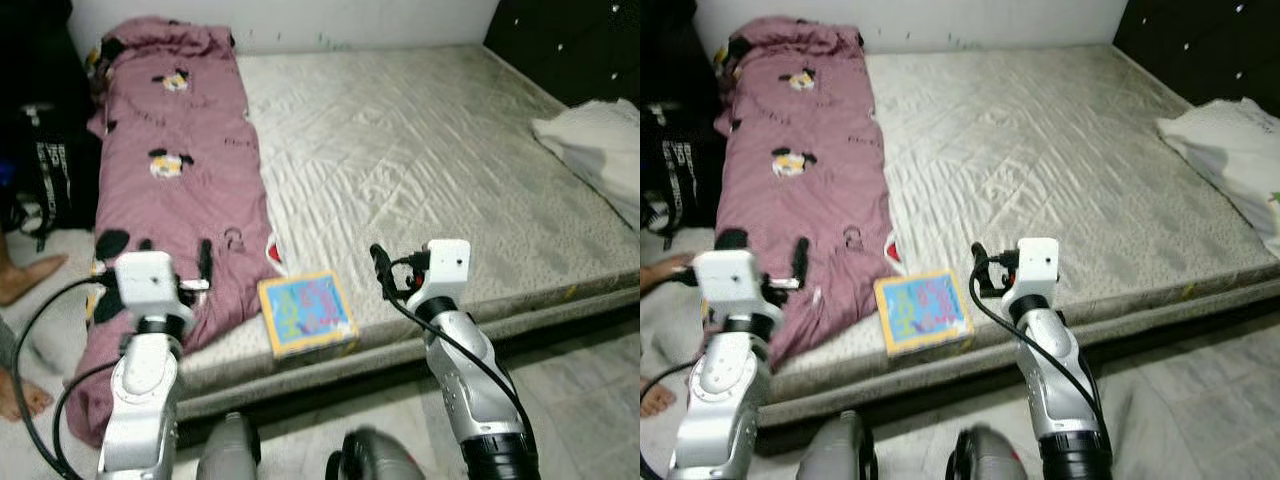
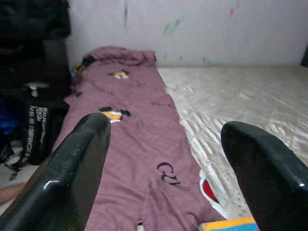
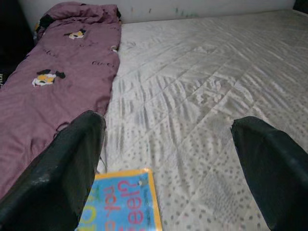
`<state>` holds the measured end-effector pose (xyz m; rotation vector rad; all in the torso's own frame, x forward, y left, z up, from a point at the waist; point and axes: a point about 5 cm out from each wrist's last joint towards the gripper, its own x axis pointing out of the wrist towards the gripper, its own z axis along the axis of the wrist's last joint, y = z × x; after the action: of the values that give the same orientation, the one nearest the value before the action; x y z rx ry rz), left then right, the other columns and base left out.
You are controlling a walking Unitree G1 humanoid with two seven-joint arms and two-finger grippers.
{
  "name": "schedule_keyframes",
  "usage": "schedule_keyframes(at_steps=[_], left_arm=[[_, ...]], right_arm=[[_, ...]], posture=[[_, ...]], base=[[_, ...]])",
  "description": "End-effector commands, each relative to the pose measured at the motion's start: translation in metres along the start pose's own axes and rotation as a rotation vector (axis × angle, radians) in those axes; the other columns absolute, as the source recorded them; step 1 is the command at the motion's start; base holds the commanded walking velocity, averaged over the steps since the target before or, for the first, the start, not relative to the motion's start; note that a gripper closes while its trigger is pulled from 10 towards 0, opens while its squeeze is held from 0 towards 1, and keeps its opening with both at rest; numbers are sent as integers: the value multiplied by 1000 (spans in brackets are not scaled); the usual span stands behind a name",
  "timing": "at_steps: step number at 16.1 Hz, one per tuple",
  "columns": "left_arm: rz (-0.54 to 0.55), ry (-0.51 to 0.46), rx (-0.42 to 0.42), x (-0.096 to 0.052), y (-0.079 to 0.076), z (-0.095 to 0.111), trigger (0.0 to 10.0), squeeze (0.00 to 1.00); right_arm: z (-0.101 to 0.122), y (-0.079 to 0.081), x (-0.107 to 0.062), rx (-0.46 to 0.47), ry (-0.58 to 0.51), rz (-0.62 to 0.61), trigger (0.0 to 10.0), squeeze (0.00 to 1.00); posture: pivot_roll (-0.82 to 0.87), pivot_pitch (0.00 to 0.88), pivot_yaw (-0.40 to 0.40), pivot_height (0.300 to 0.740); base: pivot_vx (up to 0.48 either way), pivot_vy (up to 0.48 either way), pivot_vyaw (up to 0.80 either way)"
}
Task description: Clean up the room
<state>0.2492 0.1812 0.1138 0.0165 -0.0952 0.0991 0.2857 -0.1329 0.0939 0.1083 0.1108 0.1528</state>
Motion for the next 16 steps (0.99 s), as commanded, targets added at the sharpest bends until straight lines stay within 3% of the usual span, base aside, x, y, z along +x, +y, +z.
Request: schedule_keyframes(at_steps=[1, 4, 9, 13, 16], left_arm=[[-8, -19, -30, 1, -1, 1, 10000, 0], [-16, -39, -53, 1, -1, 2, 10000, 0], [31, 9, 7, 3, 3, -5, 10000, 0], [-3, 15, -23, 3, 0, -6, 10000, 0], [-24, 13, -25, 3, -3, -6, 10000, 0]], right_arm=[[4, -4, 0, 2, -18, -15, 10000, 0], [4, -4, 1, 2, -18, -15, 10000, 0], [3, -3, 2, 1, -14, -12, 10000, 0], [2, -3, 2, 1, -12, -11, 10000, 0], [3, -1, 2, -8, -13, -4, 10000, 0]], posture=[[52, 49, -42, 651], [52, 50, -41, 651], [52, 51, -42, 651], [52, 55, -41, 651], [51, 58, -41, 651]], base=[[0, 0, 0], [0, 0, 0], [0, 0, 0], [0, 0, 0], [315, 0, 0]])
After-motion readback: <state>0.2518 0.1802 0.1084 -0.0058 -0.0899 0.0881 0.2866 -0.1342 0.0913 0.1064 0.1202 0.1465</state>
